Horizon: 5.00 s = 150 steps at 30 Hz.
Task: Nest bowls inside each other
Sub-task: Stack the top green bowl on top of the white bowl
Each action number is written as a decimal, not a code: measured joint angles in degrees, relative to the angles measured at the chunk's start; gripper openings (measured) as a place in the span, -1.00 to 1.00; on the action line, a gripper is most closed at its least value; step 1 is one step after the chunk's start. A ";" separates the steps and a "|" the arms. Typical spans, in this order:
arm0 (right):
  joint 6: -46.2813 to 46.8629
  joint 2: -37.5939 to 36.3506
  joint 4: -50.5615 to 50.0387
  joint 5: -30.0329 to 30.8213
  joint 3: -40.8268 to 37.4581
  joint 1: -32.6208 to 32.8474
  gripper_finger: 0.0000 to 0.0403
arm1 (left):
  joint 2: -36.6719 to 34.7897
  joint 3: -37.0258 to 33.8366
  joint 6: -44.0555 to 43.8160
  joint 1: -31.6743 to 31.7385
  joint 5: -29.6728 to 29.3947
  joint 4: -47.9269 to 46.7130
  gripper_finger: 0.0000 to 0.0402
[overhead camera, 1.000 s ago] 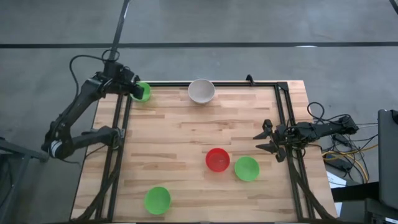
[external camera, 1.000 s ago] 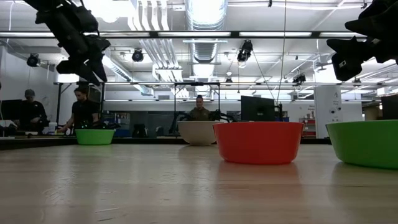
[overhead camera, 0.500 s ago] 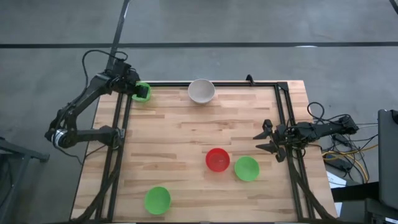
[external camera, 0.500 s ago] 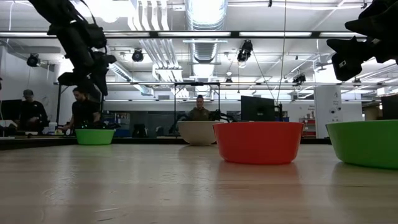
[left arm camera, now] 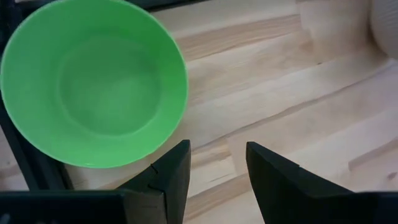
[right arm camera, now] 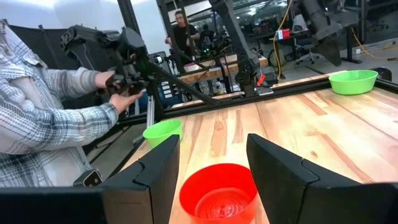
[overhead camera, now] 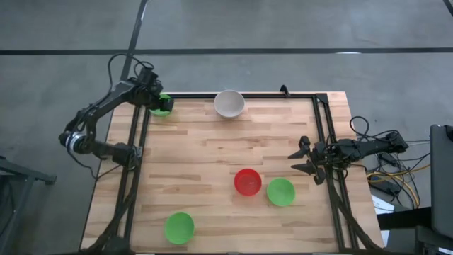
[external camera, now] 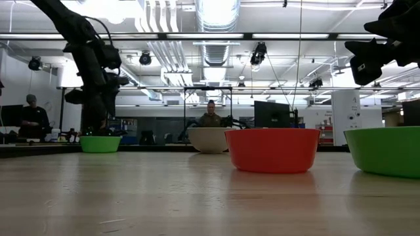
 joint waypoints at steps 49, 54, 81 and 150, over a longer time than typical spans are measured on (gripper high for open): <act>0.00 -0.02 -0.01 -0.02 0.00 -0.02 -0.09 | 14.48 0.00 -0.80 -0.02 -1.69 7.89 -0.37; 0.00 -0.02 -0.01 -0.02 0.00 -0.02 -0.09 | 14.45 0.00 -1.26 -0.07 -0.60 7.83 -0.36; 0.00 -0.02 -0.02 0.01 0.00 0.01 -0.09 | 14.35 -0.29 -1.08 -0.07 -0.27 7.37 -0.70; 0.00 0.00 0.01 0.01 0.00 0.00 -0.09 | 5.27 15.70 6.49 -5.21 1.42 5.20 -0.96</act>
